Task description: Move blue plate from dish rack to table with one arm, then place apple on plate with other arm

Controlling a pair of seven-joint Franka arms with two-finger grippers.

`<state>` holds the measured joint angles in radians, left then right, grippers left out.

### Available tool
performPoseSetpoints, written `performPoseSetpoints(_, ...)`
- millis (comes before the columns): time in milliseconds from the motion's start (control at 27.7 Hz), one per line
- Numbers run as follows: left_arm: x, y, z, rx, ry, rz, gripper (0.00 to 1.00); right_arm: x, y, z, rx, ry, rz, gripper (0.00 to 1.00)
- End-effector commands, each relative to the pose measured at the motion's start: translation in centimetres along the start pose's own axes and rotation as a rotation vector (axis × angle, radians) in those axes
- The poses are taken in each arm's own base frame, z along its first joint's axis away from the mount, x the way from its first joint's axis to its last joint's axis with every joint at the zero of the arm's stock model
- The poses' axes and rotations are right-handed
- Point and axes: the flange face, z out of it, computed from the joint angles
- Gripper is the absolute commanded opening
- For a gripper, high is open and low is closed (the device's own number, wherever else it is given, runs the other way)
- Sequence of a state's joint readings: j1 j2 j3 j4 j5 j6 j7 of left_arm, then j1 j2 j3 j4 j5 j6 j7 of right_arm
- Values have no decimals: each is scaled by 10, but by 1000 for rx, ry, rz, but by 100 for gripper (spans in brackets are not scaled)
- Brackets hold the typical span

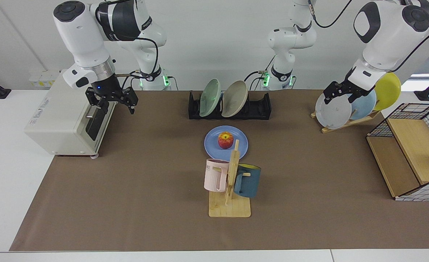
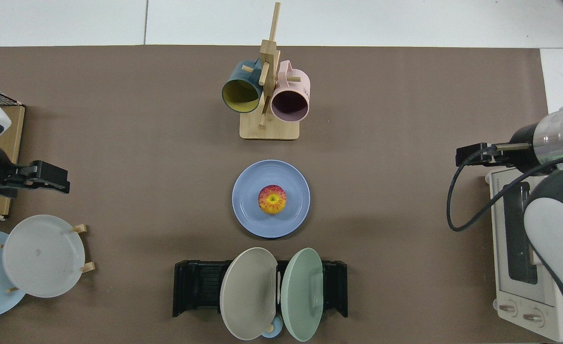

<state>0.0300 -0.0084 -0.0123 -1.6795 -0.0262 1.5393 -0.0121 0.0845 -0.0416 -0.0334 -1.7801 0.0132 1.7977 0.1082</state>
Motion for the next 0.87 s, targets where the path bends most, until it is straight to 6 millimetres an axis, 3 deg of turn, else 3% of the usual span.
performPoseSetpoints(0, 1, 4, -5, -4, 18, 3, 100, 2, 1, -2, 14, -18, 34, 100)
performPoseSetpoints(469, 1, 7, -4, -3, 16, 9, 100, 3, 24, -3, 8, -23, 72, 100)
performPoseSetpoints(830, 0, 12, -5, -2, 16, 18, 100, 3, 16, 0, -5, -26, 55, 100)
